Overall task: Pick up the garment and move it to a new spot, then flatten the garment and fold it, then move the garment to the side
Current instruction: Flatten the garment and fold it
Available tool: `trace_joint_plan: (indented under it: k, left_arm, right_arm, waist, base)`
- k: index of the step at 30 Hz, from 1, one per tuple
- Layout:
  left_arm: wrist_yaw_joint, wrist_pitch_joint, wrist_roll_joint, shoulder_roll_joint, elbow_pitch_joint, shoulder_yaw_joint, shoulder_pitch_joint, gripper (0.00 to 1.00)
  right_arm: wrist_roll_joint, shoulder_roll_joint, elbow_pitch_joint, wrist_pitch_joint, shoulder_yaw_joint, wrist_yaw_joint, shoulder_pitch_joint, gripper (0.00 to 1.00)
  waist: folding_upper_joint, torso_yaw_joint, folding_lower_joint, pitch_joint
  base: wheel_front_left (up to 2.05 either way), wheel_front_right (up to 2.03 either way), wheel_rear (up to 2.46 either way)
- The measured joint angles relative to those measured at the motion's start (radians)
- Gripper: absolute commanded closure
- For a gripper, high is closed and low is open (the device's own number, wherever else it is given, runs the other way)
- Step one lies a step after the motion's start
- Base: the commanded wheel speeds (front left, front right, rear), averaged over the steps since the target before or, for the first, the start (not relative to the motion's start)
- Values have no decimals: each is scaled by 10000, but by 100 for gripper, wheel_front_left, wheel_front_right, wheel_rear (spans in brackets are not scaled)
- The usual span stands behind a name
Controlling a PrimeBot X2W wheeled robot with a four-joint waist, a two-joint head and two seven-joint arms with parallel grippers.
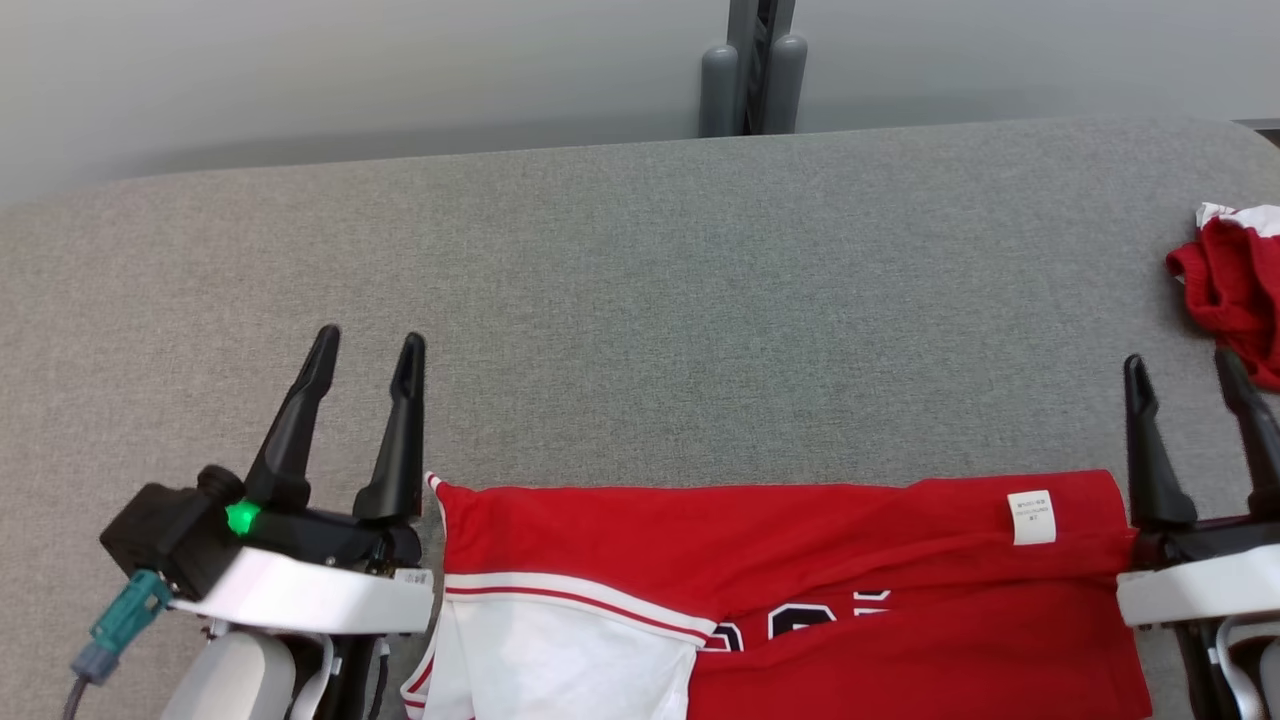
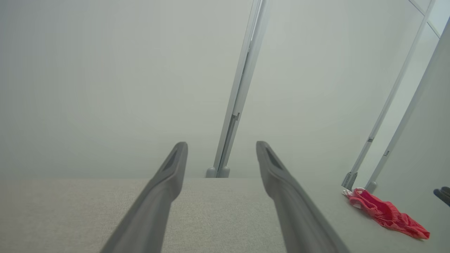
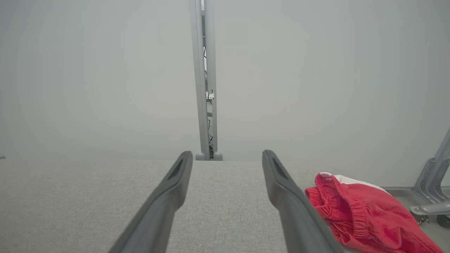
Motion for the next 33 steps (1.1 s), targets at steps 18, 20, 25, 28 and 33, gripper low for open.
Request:
trace_joint_plan:
  k: [18,20,25,28,33]
  left_arm:
    - [-1582,0,2437,-2065,1348,2316,1616,0]
    - [-1597,0,2332,-2077,1369,2299,1595,0]
    - [-1670,0,2259,-2077,1375,2274,1516,0]
    - [-1685,0,2251,-2079,1383,2247,1516,0]
    - [-1733,0,2288,-2080,1453,2165,1516,0]
  right_arm:
    - [-451,1058,186,0,-341,0,804,0]
    - [-299,1179,347,0,-527,0,892,0]
    - [-303,1404,1032,0,-646,0,1362,0]
    - [-111,1547,1521,-2,-861,0,1459,0]
    - [265,1701,2520,-2,-951,0,1438,0]
  waist:
    - [0,-13,0,-136]
    - [0,13,0,-132]
    - [0,50,0,-109]
    - [0,24,0,-70]
    - [0,-46,0,21]
  base:
    - [0,0,0]
    - [0,0,0]
    - [0,0,0]
    - [0,0,0]
    - [0,0,0]
